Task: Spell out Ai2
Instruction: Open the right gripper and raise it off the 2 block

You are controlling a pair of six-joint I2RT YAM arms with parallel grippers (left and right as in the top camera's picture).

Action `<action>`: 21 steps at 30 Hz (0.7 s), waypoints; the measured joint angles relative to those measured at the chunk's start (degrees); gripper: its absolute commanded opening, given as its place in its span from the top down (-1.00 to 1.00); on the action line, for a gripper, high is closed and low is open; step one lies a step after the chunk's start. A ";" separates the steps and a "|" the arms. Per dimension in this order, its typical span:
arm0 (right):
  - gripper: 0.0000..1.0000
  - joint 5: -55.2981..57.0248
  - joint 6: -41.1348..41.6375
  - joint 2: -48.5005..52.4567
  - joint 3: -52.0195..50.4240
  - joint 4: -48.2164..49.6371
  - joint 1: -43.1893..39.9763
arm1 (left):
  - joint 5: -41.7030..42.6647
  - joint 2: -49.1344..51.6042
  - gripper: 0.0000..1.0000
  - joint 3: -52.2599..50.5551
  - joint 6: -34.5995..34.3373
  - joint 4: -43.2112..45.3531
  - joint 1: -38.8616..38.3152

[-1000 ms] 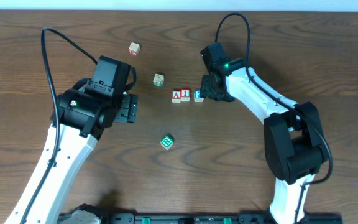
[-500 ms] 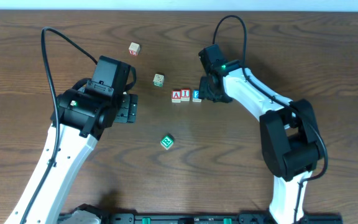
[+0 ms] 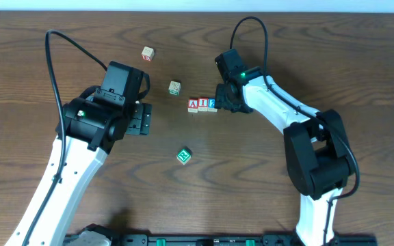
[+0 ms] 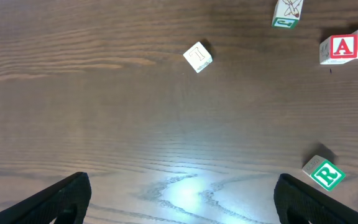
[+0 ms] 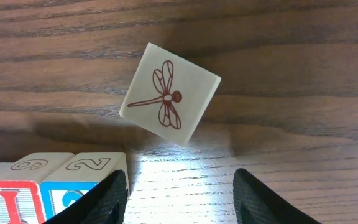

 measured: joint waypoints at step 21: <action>-0.43 7.72 -4.94 -25.00 -2.45 -13.81 -3.13 | 0.00 0.00 -0.91 0.00 -0.02 0.04 0.00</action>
